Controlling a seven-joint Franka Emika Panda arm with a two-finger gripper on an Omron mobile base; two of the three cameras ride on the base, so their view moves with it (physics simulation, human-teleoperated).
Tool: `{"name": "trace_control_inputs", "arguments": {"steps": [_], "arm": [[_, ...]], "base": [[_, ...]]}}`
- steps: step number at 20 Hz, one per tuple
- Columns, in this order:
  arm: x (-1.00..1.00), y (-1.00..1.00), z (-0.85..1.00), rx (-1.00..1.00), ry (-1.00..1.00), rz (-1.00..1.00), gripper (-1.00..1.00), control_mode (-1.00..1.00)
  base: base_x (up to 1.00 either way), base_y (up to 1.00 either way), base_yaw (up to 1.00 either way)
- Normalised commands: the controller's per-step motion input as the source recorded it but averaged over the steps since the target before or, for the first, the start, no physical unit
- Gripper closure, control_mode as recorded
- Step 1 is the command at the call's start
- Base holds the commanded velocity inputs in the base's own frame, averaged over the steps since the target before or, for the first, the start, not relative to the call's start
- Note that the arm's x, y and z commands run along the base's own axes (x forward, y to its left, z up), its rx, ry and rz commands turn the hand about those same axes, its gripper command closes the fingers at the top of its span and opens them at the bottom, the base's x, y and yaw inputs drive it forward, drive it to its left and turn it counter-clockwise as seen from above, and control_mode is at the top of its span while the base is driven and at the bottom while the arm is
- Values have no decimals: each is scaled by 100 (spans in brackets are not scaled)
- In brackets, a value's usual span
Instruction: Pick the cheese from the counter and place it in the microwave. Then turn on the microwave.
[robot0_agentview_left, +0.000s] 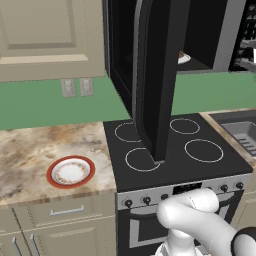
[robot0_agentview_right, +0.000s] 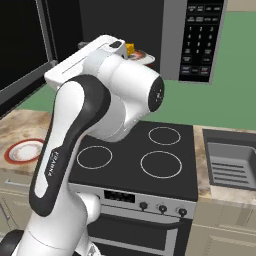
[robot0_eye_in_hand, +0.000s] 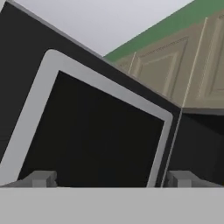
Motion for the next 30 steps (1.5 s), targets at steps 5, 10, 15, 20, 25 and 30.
{"name": "trace_control_inputs", "arguments": {"steps": [5,10,15,20,25,30], "arm": [[-46,15,6,-4,-16,6,-100,-100],[-46,14,6,-3,-11,0,-100,-100],[-43,8,0,-4,-9,0,-100,-100],[-43,12,0,-4,-6,0,-100,-100],[-40,7,0,-2,-5,1,-100,-100],[-36,16,0,0,-5,4,-100,-100]], "base": [[0,0,0],[0,0,0],[0,0,0],[0,0,0],[0,0,0],[0,0,0]]}}
